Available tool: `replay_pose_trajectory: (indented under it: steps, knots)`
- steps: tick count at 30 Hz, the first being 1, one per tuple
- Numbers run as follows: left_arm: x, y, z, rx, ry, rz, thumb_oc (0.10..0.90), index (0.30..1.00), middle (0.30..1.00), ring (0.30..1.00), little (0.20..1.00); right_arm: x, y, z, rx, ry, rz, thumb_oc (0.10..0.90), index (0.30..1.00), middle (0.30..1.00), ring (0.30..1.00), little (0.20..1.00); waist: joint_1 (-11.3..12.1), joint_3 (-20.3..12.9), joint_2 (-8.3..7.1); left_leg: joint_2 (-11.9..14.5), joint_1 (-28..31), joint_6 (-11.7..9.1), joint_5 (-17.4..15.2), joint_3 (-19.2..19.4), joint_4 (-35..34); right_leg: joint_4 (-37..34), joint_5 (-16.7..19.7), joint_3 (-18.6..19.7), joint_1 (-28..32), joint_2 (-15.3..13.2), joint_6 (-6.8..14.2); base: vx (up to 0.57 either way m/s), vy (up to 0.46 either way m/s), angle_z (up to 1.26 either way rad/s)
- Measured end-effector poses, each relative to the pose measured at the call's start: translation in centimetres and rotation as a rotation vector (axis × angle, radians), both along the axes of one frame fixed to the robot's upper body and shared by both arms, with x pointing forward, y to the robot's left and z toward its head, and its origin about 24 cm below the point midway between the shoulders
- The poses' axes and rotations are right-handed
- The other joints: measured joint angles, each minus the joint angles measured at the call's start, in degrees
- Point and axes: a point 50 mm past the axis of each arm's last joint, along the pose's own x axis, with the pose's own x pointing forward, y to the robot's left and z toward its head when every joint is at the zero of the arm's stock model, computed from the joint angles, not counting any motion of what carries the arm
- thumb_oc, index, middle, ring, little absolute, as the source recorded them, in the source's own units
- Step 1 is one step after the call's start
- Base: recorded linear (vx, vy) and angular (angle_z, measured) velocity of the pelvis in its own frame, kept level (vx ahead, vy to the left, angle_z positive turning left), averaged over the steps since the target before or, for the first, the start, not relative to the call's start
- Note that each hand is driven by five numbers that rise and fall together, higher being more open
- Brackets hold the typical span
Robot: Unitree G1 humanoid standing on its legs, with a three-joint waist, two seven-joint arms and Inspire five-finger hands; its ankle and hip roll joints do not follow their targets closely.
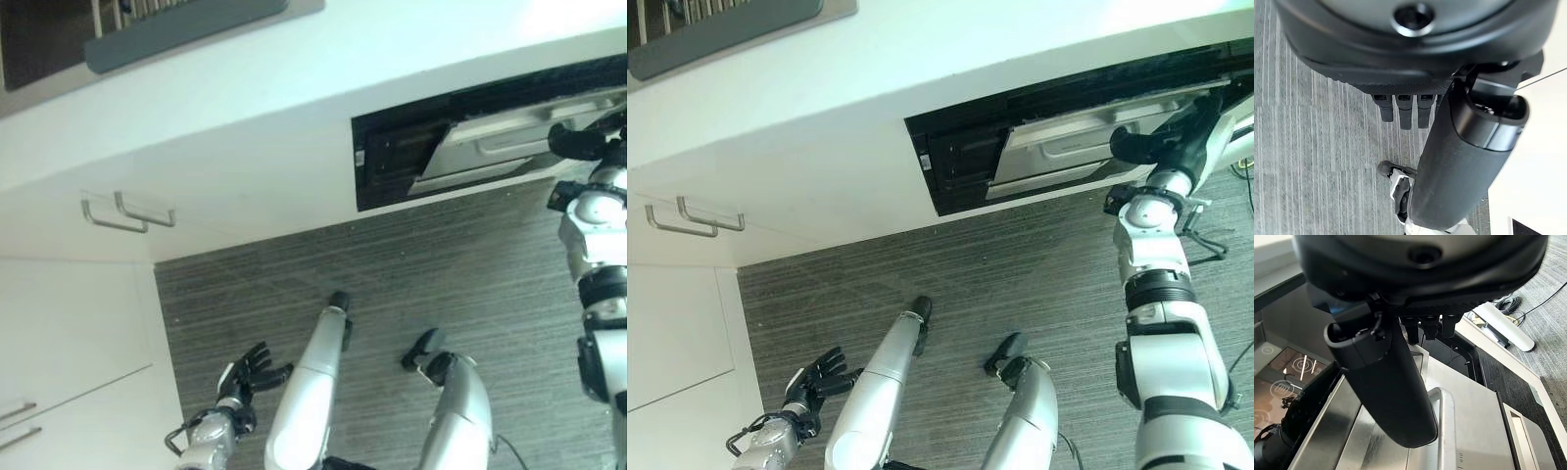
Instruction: Place the dishes in the dishwasher.
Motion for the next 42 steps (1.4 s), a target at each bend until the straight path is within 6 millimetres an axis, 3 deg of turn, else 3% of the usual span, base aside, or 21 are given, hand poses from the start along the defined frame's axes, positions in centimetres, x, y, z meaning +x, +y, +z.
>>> replay_pose_trajectory:
  steps: [8, 15, 19, 25, 28, 31, 33, 36, 37, 40, 42]
  knots:
    - [-0.2, -0.2, 0.0, -0.03, -0.008, -0.022, 0.8, 0.9, 0.9, 0.9, 0.9, 0.3, 0.5, 0.5, 0.0, 0.016, 0.005, 0.8, 0.9, 0.9, 0.9, 0.9, 0.1, 0.0, 0.02, 0.6, -0.2, -1.6, 1.0, -2.2, -0.5, 1.5, -0.9, -2.1, 0.2, 0.6, -1.7, 0.01, 0.0, 0.06]
    - [-0.2, 2.5, 1.0, 0.121, -0.048, 0.046, 0.8, 0.9, 0.9, 0.9, 0.9, 0.4, 0.2, 0.2, -0.012, 0.074, -0.004, 0.8, 0.9, 0.9, 0.9, 0.9, 0.8, -0.1, 0.15, 1.2, 1.0, -2.6, 1.6, -3.3, -1.4, 1.0, -1.3, -3.1, 1.6, 1.4, -2.4, 0.0, -0.011, 0.02]
    - [0.0, 3.8, 1.6, 0.155, -0.083, 0.127, 0.8, 0.9, 0.9, 0.9, 0.9, 0.5, 0.5, -1.0, 0.014, 0.101, 0.015, 0.8, 0.9, 0.9, 0.9, 0.9, 0.9, -0.1, 0.16, 1.8, 3.6, -2.9, 1.9, -3.4, -3.3, -0.6, -1.3, -3.2, 3.9, 2.2, -2.5, 0.02, -0.001, -0.01]
    - [0.4, 4.8, 2.7, 0.167, -0.148, 0.213, 0.8, 0.9, 0.9, 0.9, 0.9, -1.3, 1.0, -6.3, -0.026, 0.173, 0.092, 0.8, 0.9, 0.9, 0.9, 0.9, 0.8, -0.1, 0.08, 2.4, 12.3, -3.0, 2.9, -2.1, -10.3, -6.2, -0.6, -3.3, 11.2, 3.1, -2.1, 0.04, 0.013, -0.03]
    - [0.6, 5.3, 3.3, 0.181, -0.19, 0.259, 0.8, 0.9, 0.9, 0.9, 0.9, -2.1, 6.6, -9.6, -0.064, 0.174, 0.361, 0.8, 0.9, 0.9, 0.9, 0.9, -1.0, -0.2, -0.04, 3.1, 16.5, -3.0, 3.0, -0.9, -13.5, -9.6, 0.1, -2.9, 14.6, 4.2, -1.8, 0.06, -0.015, -0.15]
    - [2.0, 5.0, 4.7, 0.15, -0.27, 0.275, 0.8, 0.9, 0.9, 0.9, 0.9, -4.5, 12.4, -14.9, -0.022, 0.246, 0.597, 0.8, 0.9, 0.9, 0.9, 0.9, -1.5, -0.3, -0.68, 3.3, 19.2, -3.0, 3.7, -0.5, -16.6, -12.4, 0.8, -2.9, 16.9, 4.9, -1.5, 0.07, -0.036, -0.01]
    - [2.2, 4.8, 4.9, 0.139, -0.282, 0.269, 0.8, 0.9, 0.9, 0.9, 0.9, -6.0, 14.3, -18.0, 0.033, 0.328, 0.65, 0.8, 0.9, 0.9, 0.9, 0.9, -1.8, -0.3, -1.2, 3.3, 21.8, -2.8, 4.5, -0.1, -19.3, -15.0, 1.9, -2.8, 19.3, 5.4, -1.1, -0.02, 0.009, -0.05]
    - [1.9, 4.6, 4.5, 0.106, -0.268, 0.293, 0.8, 0.9, 0.9, 0.9, 0.9, -7.8, 13.9, -20.3, 0.102, 0.367, 0.626, 0.8, 0.9, 0.9, 0.9, 0.9, -2.4, -0.3, -2.38, 3.3, 25.2, -2.3, 6.4, 1.3, -23.7, -20.1, 4.5, -2.4, 22.0, 5.8, -0.3, -0.01, -0.004, -0.21]
    - [0.9, 4.3, 3.6, 0.041, -0.233, 0.284, 0.8, 0.9, 0.9, 0.9, 0.9, -9.7, 12.3, -22.2, 0.117, 0.417, 0.564, 0.8, 0.9, 0.9, 0.9, 0.9, -3.5, -0.3, -3.94, 3.0, 29.9, -1.7, 7.2, 3.8, -26.8, -23.5, 6.5, -0.4, 25.3, 6.0, 0.7, -0.01, 0.0, -0.5]
    - [0.3, 4.1, 2.9, -0.015, -0.203, 0.249, 0.8, 0.9, 0.9, 0.9, 0.9, -11.4, 10.7, -23.5, 0.134, 0.442, 0.5, 0.8, 0.9, 0.9, 0.9, 0.9, -6.7, -1.0, -6.27, 3.0, 33.0, -1.0, 6.8, 6.0, -27.9, -25.7, 7.7, 1.2, 27.9, 5.9, 1.8, 0.03, 0.01, -0.36]
    - [0.3, 3.6, 2.6, -0.079, -0.191, 0.242, 0.8, 0.9, 0.9, 0.9, 0.9, -12.0, 9.7, -24.5, 0.152, 0.472, 0.465, 0.8, 0.9, 0.9, 0.9, 0.9, -8.4, -1.3, -6.67, 3.0, 34.4, -0.6, 6.5, 7.3, -28.2, -26.0, 8.1, 2.7, 28.4, 5.9, 1.9, 0.06, -0.013, -0.32]
